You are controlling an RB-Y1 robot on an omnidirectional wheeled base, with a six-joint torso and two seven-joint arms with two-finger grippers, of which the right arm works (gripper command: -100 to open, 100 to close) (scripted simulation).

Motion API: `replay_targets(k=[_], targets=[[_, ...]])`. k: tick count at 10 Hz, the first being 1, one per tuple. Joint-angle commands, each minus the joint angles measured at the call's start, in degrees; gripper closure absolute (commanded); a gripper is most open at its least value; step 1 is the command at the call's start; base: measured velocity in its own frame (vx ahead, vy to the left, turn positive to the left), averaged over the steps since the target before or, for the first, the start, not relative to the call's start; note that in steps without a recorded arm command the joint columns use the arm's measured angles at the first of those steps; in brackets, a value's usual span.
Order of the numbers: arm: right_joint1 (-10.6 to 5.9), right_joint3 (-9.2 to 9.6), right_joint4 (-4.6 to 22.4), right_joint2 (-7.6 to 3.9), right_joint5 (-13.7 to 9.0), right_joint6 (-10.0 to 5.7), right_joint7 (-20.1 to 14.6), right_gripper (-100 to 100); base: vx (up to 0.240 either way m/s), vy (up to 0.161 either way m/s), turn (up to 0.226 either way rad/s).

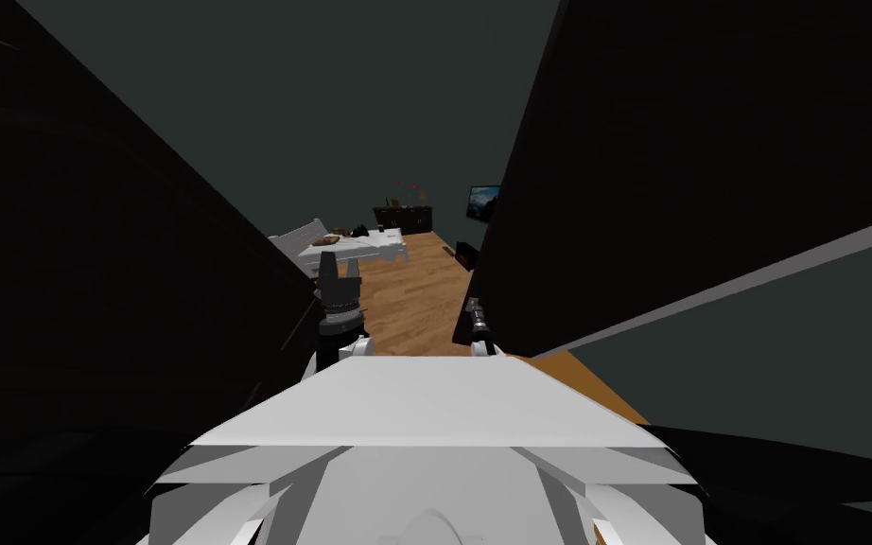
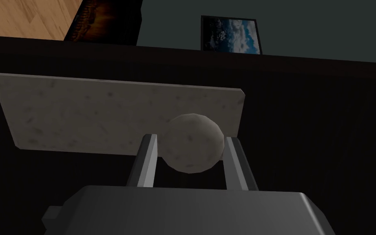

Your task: Push the door open

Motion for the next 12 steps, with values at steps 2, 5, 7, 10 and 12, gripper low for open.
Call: replay_targets(k=[2,5,7,10,12], targets=[[1.18,-1.92,-2.4,-0.93,-1.0,1.37,0.7,100,0.105,0.031,-0.033],[1.10,-3.57,-2.2,-1.13,-1.8,1.40,1.2,100,0.182,0.055,-0.092],[2.29,-2.76,-3.9,-0.69,-1.5,2.33,1.1,-100,-0.107,0.067,-0.036],[2.27,-2.66,-4.4,-0.23,-1.5,2.60,1.3,-100,-0.240,0.086,-0.035],[2.25,-2.58,-4.7,0.17,-1.5,2.79,1.4,-100,-0.212,0.128,-0.038]])
